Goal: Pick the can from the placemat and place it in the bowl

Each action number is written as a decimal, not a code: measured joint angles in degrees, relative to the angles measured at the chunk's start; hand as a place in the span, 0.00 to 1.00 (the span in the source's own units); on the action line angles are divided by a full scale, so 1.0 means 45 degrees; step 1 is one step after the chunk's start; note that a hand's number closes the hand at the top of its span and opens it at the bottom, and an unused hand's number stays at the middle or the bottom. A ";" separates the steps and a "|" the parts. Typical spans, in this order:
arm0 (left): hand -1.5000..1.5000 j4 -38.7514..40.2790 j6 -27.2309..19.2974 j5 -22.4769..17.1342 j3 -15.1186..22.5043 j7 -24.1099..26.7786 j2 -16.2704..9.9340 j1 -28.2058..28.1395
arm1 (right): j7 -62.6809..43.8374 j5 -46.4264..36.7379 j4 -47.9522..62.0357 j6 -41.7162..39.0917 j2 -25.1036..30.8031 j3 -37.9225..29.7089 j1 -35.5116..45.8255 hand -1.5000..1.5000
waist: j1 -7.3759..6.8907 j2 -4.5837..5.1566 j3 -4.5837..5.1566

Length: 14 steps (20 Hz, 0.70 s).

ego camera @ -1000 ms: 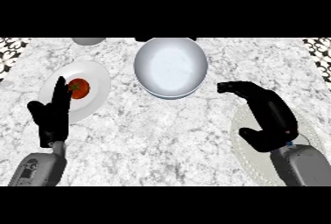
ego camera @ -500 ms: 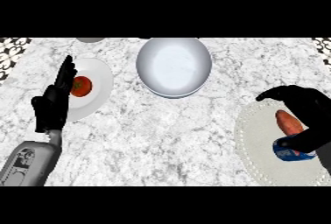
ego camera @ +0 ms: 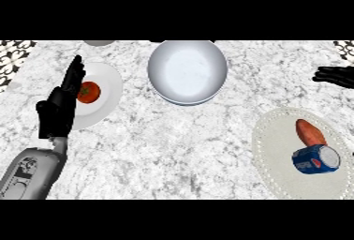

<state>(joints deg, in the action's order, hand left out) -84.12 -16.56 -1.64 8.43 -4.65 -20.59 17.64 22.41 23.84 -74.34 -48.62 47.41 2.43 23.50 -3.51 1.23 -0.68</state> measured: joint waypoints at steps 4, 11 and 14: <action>0.50 -0.0169 0.0054 0.0053 0.0084 -0.0106 -0.0043 -0.0161 | 0.0215 -0.1460 -0.0861 0.0101 0.0847 0.0383 0.0387 0.00 | -0.0070 -0.0043 0.0013; 0.50 -0.0350 0.0131 0.0067 0.0074 -0.0279 -0.0104 -0.0218 | 0.1318 -0.3889 -0.2522 0.0815 0.1743 0.1951 0.0556 0.00 | -0.0035 -0.0057 0.0037; 0.50 -0.0374 0.0024 0.0157 0.0113 -0.0377 -0.0012 -0.0186 | 0.2016 -0.4793 -0.2967 0.1328 0.2147 0.2758 0.0502 0.00 | 0.0005 -0.0046 0.0045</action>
<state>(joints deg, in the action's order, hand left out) -85.80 -16.45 -0.94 8.94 -6.35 -20.65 16.80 31.48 2.27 -87.69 -42.64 57.07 14.84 25.76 -3.49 1.03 -0.48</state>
